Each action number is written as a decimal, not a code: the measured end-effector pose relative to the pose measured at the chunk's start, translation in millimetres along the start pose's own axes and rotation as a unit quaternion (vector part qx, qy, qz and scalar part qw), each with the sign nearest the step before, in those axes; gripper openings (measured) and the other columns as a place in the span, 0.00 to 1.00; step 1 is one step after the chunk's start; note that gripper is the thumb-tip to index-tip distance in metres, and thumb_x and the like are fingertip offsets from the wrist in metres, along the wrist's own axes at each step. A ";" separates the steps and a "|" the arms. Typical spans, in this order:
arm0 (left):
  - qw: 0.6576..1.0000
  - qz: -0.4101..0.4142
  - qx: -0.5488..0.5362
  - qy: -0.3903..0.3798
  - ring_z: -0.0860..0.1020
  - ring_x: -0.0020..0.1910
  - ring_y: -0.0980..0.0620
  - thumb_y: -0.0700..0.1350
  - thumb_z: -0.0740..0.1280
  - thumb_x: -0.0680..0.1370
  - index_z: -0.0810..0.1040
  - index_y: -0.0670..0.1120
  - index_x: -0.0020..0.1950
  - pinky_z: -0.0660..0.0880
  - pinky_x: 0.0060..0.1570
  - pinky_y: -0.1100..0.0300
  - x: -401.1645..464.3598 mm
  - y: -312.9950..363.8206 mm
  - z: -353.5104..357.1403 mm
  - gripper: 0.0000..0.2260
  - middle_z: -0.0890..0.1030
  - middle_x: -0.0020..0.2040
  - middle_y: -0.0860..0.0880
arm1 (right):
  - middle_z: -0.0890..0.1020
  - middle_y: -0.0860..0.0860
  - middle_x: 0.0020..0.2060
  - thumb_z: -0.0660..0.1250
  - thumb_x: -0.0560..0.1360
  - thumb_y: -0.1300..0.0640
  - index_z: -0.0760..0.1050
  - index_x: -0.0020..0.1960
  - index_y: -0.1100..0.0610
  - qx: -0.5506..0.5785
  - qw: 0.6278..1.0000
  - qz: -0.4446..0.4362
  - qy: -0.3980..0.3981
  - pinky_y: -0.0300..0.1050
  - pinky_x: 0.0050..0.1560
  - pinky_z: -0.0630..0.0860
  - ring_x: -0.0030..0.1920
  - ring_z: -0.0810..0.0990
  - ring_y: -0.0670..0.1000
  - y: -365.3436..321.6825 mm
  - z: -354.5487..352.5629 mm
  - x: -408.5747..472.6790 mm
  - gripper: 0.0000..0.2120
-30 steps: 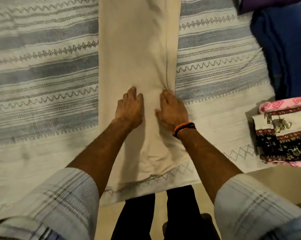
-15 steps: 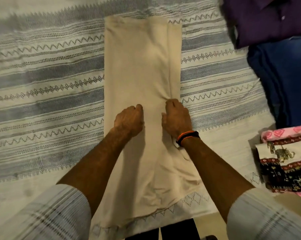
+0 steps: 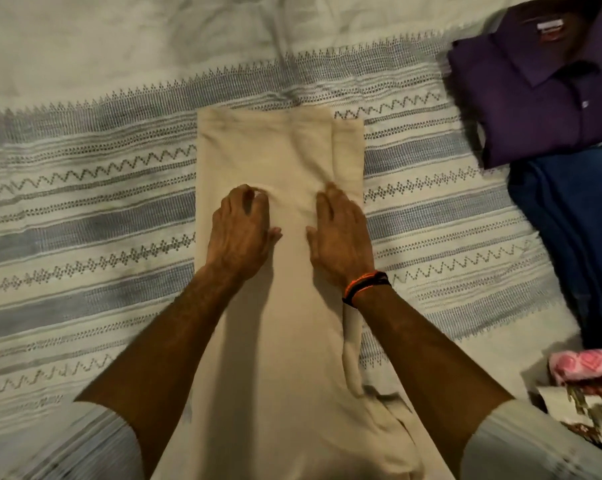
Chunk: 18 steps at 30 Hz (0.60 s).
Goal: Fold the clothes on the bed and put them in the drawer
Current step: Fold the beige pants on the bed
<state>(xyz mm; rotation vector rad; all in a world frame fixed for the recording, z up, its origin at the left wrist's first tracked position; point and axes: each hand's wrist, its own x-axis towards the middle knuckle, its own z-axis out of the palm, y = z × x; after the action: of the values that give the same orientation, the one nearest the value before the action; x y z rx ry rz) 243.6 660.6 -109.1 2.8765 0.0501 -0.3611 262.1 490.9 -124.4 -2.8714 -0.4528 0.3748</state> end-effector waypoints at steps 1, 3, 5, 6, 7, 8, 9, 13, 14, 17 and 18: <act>1.000 -0.003 0.004 0.002 0.66 0.67 0.36 0.53 0.71 0.75 0.67 0.40 0.70 0.68 0.62 0.42 10.1 -2.2 0.7 0.29 0.65 0.70 0.36 | 0.59 0.61 0.77 0.61 0.80 0.50 0.60 0.77 0.63 -0.004 0.998 -0.057 -0.019 0.55 0.75 0.58 0.76 0.60 0.60 -0.5 0.7 13.0 0.30; 1.000 -0.008 0.007 0.004 0.63 0.70 0.35 0.55 0.71 0.75 0.63 0.40 0.73 0.66 0.67 0.42 29.8 -8.6 2.1 0.33 0.62 0.73 0.35 | 0.55 0.58 0.79 0.57 0.82 0.48 0.56 0.78 0.61 -0.026 0.994 -0.097 -0.042 0.54 0.76 0.53 0.78 0.56 0.57 5.3 0.9 36.4 0.30; 1.000 0.000 -0.003 0.008 0.60 0.73 0.35 0.60 0.70 0.73 0.62 0.38 0.74 0.64 0.70 0.40 50.0 -20.4 3.7 0.38 0.60 0.75 0.34 | 0.54 0.56 0.79 0.54 0.83 0.46 0.54 0.79 0.59 -0.030 0.999 -0.012 -0.014 0.56 0.77 0.48 0.79 0.53 0.56 16.1 4.0 54.7 0.30; 1.000 0.007 -0.009 0.007 0.59 0.74 0.34 0.65 0.67 0.72 0.62 0.37 0.74 0.62 0.70 0.40 58.3 -26.6 4.4 0.42 0.59 0.75 0.33 | 0.53 0.56 0.79 0.53 0.83 0.46 0.54 0.79 0.59 -0.021 0.998 0.060 0.007 0.58 0.77 0.48 0.79 0.52 0.56 20.6 3.3 61.8 0.30; 1.000 0.012 -0.011 0.005 0.58 0.74 0.34 0.70 0.64 0.71 0.61 0.37 0.74 0.61 0.71 0.39 68.2 -32.8 4.5 0.45 0.59 0.75 0.33 | 0.54 0.58 0.79 0.53 0.82 0.45 0.55 0.79 0.60 -0.011 0.993 0.117 0.034 0.60 0.77 0.49 0.79 0.53 0.58 21.8 2.8 72.5 0.30; 1.000 0.016 -0.014 0.004 0.57 0.75 0.34 0.74 0.59 0.70 0.60 0.36 0.75 0.60 0.72 0.39 75.5 -37.8 4.1 0.49 0.58 0.76 0.33 | 0.54 0.60 0.79 0.53 0.82 0.46 0.56 0.78 0.62 -0.014 0.989 0.137 0.058 0.61 0.76 0.49 0.79 0.53 0.59 20.5 1.7 80.6 0.30; 1.000 0.015 -0.015 0.005 0.56 0.76 0.35 0.77 0.56 0.68 0.58 0.37 0.76 0.57 0.73 0.39 82.8 -41.5 3.1 0.52 0.56 0.77 0.34 | 0.54 0.61 0.78 0.53 0.82 0.46 0.56 0.78 0.63 -0.022 0.991 0.113 0.072 0.61 0.76 0.49 0.79 0.53 0.59 18.2 -0.1 89.2 0.30; 0.999 -0.003 -0.035 -0.011 0.43 0.79 0.42 0.81 0.54 0.63 0.46 0.44 0.81 0.44 0.76 0.40 104.3 -54.9 0.9 0.58 0.44 0.80 0.40 | 0.49 0.56 0.80 0.51 0.82 0.42 0.49 0.80 0.57 -0.024 0.997 -0.069 0.036 0.58 0.78 0.45 0.80 0.47 0.55 22.4 3.4 117.8 0.33; 0.999 -0.009 -0.039 -0.017 0.41 0.79 0.43 0.81 0.55 0.61 0.44 0.46 0.81 0.42 0.75 0.40 107.6 -59.4 1.5 0.59 0.42 0.81 0.42 | 0.47 0.54 0.80 0.48 0.82 0.39 0.47 0.81 0.55 -0.020 0.998 -0.051 0.036 0.58 0.78 0.44 0.80 0.45 0.54 30.5 6.2 122.0 0.33; 0.999 -0.013 -0.039 -0.019 0.38 0.79 0.44 0.83 0.58 0.57 0.40 0.52 0.80 0.39 0.75 0.40 115.5 -69.2 5.9 0.62 0.38 0.81 0.48 | 0.45 0.53 0.80 0.44 0.80 0.32 0.44 0.81 0.51 -0.007 0.997 0.046 0.055 0.57 0.78 0.42 0.80 0.43 0.54 54.0 10.8 130.5 0.37; 0.999 -0.013 -0.038 -0.021 0.37 0.79 0.45 0.84 0.58 0.56 0.39 0.53 0.80 0.38 0.75 0.41 115.9 -70.0 6.4 0.62 0.37 0.80 0.49 | 0.45 0.53 0.80 0.43 0.79 0.30 0.43 0.81 0.51 -0.005 0.997 0.055 0.051 0.57 0.78 0.41 0.80 0.43 0.54 57.8 9.6 132.0 0.38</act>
<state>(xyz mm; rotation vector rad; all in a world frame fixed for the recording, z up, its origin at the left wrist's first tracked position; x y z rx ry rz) 349.9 727.4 -160.2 2.7937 0.0927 -0.4144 396.6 481.8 -176.1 -2.9171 -0.2801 0.2441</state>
